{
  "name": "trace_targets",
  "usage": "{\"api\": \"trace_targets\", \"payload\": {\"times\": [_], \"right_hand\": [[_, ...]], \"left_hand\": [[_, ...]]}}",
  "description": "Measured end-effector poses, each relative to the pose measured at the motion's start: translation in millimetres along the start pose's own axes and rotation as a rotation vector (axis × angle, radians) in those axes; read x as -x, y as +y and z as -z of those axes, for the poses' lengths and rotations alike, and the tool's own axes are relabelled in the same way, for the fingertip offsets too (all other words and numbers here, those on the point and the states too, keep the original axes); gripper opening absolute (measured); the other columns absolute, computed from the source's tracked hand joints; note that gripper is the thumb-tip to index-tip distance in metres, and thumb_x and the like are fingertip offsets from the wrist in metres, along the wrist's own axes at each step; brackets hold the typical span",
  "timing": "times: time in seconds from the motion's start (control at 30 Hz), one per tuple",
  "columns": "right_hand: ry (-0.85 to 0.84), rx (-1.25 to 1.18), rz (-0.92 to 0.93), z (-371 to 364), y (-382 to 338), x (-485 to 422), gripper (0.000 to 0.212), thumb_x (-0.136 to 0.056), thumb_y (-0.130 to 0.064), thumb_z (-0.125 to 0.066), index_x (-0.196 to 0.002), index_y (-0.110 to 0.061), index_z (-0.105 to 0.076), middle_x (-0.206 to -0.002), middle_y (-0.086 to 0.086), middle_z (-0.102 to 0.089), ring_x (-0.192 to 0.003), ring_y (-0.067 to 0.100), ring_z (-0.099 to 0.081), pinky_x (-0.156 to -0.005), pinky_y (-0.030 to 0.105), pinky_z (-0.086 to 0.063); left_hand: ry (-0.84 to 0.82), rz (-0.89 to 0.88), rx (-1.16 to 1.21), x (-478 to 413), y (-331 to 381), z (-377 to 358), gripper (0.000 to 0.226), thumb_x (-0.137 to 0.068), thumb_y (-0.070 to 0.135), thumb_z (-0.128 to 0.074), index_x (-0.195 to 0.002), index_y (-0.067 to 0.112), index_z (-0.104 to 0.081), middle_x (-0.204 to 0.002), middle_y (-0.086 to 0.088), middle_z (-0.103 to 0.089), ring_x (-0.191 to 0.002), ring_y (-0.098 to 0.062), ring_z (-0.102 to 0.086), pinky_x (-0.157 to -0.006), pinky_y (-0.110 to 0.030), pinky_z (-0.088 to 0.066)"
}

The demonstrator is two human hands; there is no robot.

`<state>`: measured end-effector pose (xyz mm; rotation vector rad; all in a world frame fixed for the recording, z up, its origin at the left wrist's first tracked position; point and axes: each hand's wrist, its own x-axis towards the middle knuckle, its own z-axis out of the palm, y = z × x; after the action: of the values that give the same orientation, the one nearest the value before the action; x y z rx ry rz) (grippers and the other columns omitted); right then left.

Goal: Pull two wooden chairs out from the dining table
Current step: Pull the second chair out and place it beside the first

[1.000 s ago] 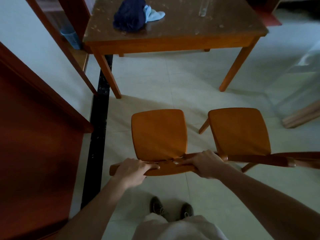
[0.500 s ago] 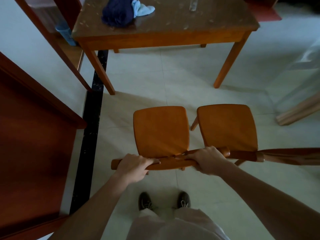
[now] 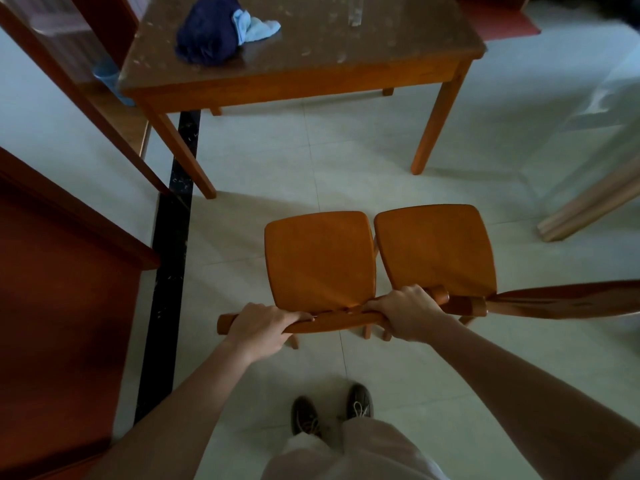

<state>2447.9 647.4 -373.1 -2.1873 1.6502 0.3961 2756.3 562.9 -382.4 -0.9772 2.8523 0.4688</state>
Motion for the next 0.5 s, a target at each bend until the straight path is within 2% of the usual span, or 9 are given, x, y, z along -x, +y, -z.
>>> {"api": "trace_targets", "payload": {"times": [0.27,0.5], "right_hand": [[-0.022,-0.039,-0.012,1.5,6.2,4.6,0.034,-0.106,-0.05,-0.052,-0.14,-0.044,-0.051,-0.11,-0.008,-0.074,-0.086,0.015,-0.075,-0.082,0.035,-0.062],[0.011,-0.048,0.02,6.4,3.0,14.9,0.031,-0.109,-0.047,-0.049,-0.139,-0.041,-0.055,-0.113,-0.011,-0.075,-0.096,0.013,-0.075,-0.088,0.034,-0.061]], "left_hand": [[-0.047,-0.002,0.001,-11.2,5.1,-1.7,0.042,-0.105,0.037,-0.065,-0.145,0.047,-0.056,-0.12,0.009,-0.08,-0.089,-0.018,-0.08,-0.084,-0.035,-0.063],[-0.059,-0.037,0.014,-9.1,11.8,-0.4,0.037,-0.108,0.036,-0.06,-0.142,0.051,-0.055,-0.127,0.012,-0.077,-0.094,-0.014,-0.079,-0.087,-0.035,-0.062]]}}
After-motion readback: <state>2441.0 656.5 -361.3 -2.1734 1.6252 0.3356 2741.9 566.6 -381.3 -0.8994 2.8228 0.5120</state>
